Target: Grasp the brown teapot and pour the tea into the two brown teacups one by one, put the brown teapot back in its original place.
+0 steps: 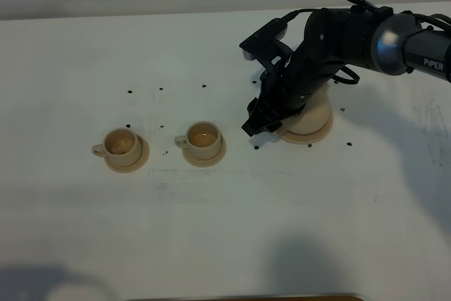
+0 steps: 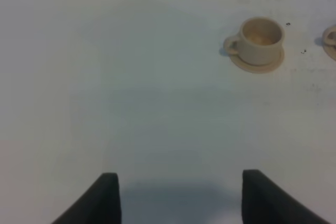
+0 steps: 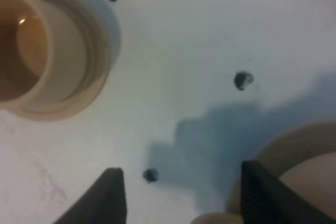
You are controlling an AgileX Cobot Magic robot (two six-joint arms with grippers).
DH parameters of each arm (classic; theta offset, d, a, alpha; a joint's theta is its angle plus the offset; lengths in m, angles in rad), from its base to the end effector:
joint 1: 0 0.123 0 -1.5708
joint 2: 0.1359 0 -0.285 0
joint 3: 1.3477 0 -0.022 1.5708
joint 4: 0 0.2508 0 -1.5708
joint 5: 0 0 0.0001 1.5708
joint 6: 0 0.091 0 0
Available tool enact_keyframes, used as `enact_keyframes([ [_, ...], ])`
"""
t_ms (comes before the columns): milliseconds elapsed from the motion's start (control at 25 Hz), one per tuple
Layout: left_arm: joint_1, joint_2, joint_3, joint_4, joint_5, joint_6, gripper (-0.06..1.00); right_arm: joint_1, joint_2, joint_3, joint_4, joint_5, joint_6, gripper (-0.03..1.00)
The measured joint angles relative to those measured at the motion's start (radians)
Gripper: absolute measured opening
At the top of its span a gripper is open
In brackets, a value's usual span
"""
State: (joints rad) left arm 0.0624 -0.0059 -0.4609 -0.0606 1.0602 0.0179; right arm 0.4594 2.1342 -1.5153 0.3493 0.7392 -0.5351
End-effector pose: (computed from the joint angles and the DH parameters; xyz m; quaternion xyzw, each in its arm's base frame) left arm -0.0011 -0.0049 0.2665 -0.0185 0.8610 -0.0099 0.5081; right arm 0.3846 0.2137 0.1491 -0.3683 0.9080 0.1293 0.1521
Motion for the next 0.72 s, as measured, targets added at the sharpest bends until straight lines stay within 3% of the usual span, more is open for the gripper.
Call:
enact_keyframes([
  [480, 0.0, 0.0, 0.0, 0.0, 0.0, 0.0, 0.49, 0.0, -0.001, 0.0, 0.007, 0.123, -0.003, 0.49],
  [720, 0.0, 0.0, 0.0, 0.0, 0.0, 0.0, 0.49, 0.0, -0.001, 0.0, 0.004, 0.137, -0.008, 0.49],
])
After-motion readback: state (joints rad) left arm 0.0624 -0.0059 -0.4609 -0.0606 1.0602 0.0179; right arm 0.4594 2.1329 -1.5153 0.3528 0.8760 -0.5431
